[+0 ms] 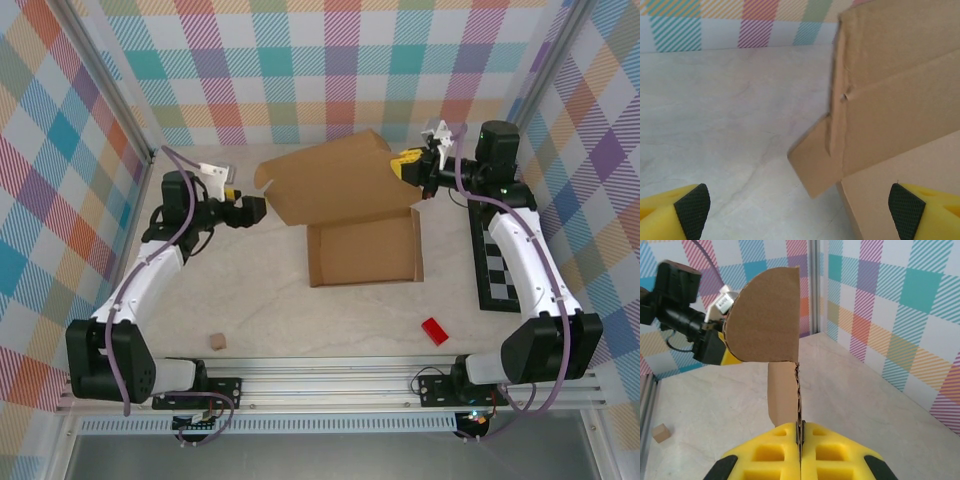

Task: Fold the paper box

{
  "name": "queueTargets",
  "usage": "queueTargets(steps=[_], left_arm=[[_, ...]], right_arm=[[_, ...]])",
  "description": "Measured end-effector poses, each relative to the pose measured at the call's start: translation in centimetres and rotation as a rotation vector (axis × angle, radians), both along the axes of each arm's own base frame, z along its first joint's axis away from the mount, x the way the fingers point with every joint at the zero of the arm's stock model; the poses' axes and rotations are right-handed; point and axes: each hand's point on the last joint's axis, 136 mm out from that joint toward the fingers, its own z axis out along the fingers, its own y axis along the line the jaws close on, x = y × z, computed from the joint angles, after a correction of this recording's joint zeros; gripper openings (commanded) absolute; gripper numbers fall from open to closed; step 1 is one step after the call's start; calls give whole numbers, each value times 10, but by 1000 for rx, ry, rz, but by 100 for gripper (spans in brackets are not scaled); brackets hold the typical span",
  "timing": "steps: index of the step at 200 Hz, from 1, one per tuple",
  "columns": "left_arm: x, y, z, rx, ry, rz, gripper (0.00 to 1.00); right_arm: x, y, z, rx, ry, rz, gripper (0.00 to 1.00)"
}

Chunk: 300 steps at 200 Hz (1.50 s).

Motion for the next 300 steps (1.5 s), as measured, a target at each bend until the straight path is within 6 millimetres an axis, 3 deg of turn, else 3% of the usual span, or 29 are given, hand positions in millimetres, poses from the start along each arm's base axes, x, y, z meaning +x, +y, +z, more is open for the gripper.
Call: queueTargets(steps=[48,82,97,125,145,187,228,260,281,300], left_arm=[[12,-9,-44,7,55,-71,89],[10,-19,-40,-22,33,-131,88],[12,-22,-39,-31,24,-153,82],[18,-29,-43,-40,31,-198,58],[17,-35,-43,-48,42,-209,25],[16,-55,-32,-30,33,-180,1],[22,-60,-26,38,40,-13,0],[30,-65,-21,111,12,119,0],[31,-69,-19,152,-20,175,0],[36,-67,-12,179,-72,224,0]], right_arm=[[-7,3,4,25,-1,49,0],[-11,5,5,30,-5,72,0],[-12,5,5,32,-3,81,0],[-13,6,5,34,-2,85,0],[-12,5,4,32,0,81,0],[0,2,-2,-4,-20,9,0],[23,7,-9,-53,-79,-211,0],[63,0,-21,-8,-3,-482,0],[96,-15,-52,26,122,-654,0],[121,-25,-99,19,252,-780,0]])
